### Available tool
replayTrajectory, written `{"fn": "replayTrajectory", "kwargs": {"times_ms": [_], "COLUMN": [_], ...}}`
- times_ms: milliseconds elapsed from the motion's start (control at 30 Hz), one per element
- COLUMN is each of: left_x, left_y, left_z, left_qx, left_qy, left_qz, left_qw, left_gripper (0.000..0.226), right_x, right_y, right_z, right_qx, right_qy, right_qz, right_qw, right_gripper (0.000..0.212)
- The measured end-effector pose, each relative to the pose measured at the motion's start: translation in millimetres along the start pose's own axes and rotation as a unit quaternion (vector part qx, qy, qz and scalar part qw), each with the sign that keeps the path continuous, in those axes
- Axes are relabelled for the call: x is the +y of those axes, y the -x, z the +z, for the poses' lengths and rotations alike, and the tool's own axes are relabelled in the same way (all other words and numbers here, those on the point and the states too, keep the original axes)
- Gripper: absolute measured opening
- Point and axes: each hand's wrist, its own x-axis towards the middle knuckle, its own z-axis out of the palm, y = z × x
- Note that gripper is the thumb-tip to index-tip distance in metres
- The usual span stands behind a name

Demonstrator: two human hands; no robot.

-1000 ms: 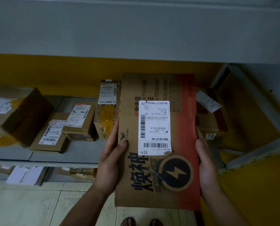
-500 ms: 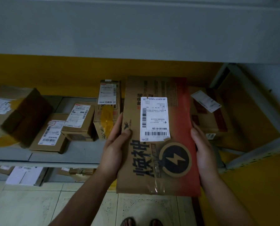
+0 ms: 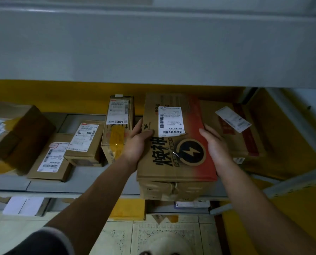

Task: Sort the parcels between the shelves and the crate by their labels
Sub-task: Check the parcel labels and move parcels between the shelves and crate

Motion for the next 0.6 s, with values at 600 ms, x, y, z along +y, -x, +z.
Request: {"fn": "replayTrajectory", "kwargs": {"times_ms": [600], "left_x": [21], "left_y": [-64], "left_z": [29], "left_qx": [0.067], "left_qy": [-0.202], "left_qz": [0.056], "left_qw": [0.976], "left_gripper": [0.050], "right_x": [-24], "right_y": [-57], "right_z": [5], "right_qx": [-0.024], "right_qy": [0.107], "right_qz": [-0.043], "right_qw": [0.993], "right_gripper": [0.046]}}
